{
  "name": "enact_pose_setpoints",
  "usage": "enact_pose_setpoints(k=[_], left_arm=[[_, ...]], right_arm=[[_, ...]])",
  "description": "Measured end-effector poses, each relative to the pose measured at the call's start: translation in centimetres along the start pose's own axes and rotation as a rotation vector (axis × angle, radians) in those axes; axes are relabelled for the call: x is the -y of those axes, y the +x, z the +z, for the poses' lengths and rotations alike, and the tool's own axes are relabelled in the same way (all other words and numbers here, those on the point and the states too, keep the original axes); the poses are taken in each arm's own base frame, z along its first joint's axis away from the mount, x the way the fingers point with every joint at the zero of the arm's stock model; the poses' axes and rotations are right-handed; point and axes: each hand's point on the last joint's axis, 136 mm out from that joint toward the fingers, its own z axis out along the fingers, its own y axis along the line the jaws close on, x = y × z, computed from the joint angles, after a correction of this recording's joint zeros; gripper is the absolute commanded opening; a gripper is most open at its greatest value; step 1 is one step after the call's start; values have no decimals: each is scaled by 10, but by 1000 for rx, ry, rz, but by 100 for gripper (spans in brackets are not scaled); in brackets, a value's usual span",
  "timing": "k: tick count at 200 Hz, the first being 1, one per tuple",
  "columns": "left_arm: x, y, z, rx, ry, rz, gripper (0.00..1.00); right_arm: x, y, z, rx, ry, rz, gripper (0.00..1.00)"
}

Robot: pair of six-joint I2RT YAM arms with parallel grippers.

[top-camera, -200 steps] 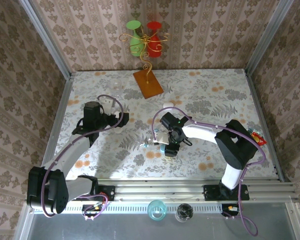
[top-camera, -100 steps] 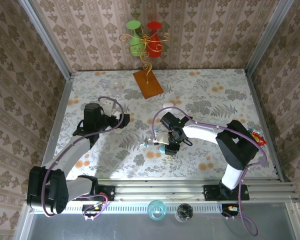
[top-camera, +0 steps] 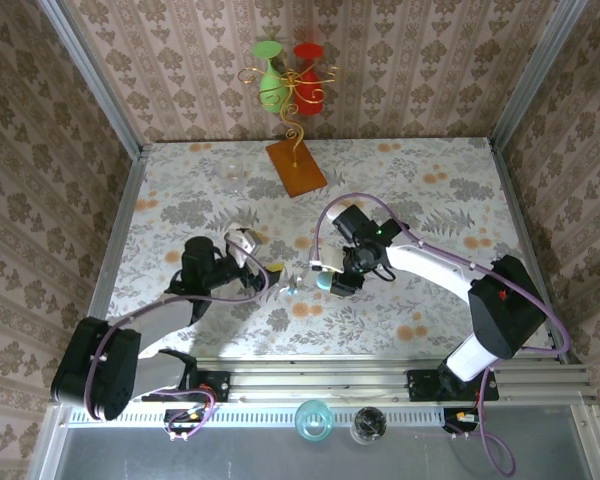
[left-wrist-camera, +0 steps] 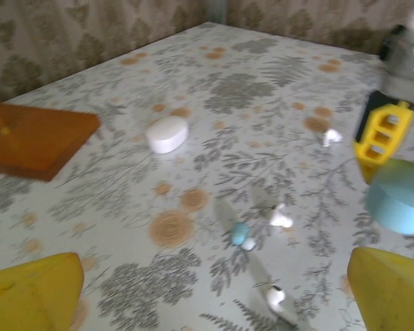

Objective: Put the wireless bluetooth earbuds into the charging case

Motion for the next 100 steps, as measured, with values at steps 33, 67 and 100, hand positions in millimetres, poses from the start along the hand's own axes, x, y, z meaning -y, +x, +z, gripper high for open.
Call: enact_pose_setpoints(k=[33,67,100], left_arm=[[41,-9,8,44,180,68,92],[76,-17,16,54,348,99,89],[94,-23,23,50,432,111,84]], right_arm=[[-3,-15,-18,51,-20,5,30],[-13,-27,-33,113,-53,-6,30],[-22,-36,-43,166,-85,-17,29]])
